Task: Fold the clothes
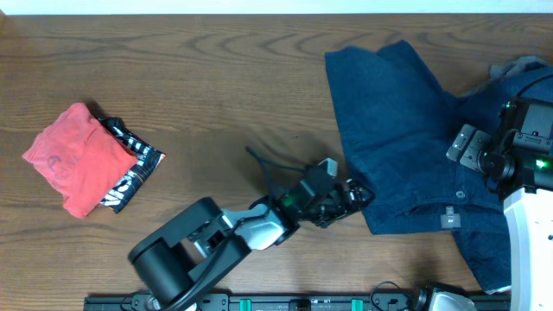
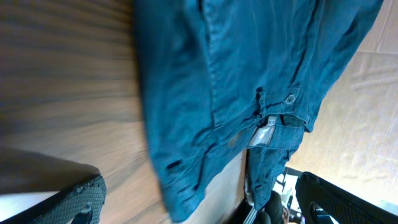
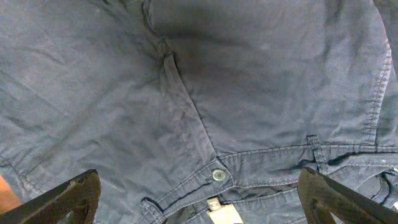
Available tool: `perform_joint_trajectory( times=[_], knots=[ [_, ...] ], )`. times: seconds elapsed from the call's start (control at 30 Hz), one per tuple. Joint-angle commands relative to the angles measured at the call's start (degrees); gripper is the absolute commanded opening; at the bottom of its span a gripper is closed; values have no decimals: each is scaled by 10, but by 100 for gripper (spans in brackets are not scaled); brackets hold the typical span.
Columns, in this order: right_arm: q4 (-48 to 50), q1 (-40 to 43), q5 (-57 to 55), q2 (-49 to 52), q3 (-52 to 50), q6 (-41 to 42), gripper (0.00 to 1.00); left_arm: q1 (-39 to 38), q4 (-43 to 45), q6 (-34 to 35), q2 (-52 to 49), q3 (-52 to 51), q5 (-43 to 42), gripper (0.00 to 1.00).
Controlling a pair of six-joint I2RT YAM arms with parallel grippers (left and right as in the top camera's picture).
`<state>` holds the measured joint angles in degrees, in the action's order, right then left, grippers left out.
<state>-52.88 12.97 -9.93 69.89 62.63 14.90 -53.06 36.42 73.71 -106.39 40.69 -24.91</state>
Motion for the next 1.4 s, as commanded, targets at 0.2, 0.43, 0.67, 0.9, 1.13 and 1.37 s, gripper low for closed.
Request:
perform_joint_trajectory(
  times=[0.2, 0.43, 0.67, 0.9, 1.13, 1.37],
  knots=[
    [2, 7, 3, -1, 3, 9, 99, -41, -33, 8, -63, 55, -5, 98],
    [2, 7, 3, -1, 3, 9, 99, -64, -33, 5, -72, 64, 22, 36],
    [0, 7, 3, -1, 3, 9, 99, -54, -34, -66, -72, 64, 19, 6],
    [1, 9, 3, -1, 3, 7, 99, 21, -141, -205, -35, 64, -70, 6],
    [2, 10, 3, -1, 3, 7, 99, 215, -393, -428, 108, 64, -48, 6],
    [2, 10, 3, -1, 3, 7, 99, 467, -419, -454, 229, 64, -25, 6]
  ],
)
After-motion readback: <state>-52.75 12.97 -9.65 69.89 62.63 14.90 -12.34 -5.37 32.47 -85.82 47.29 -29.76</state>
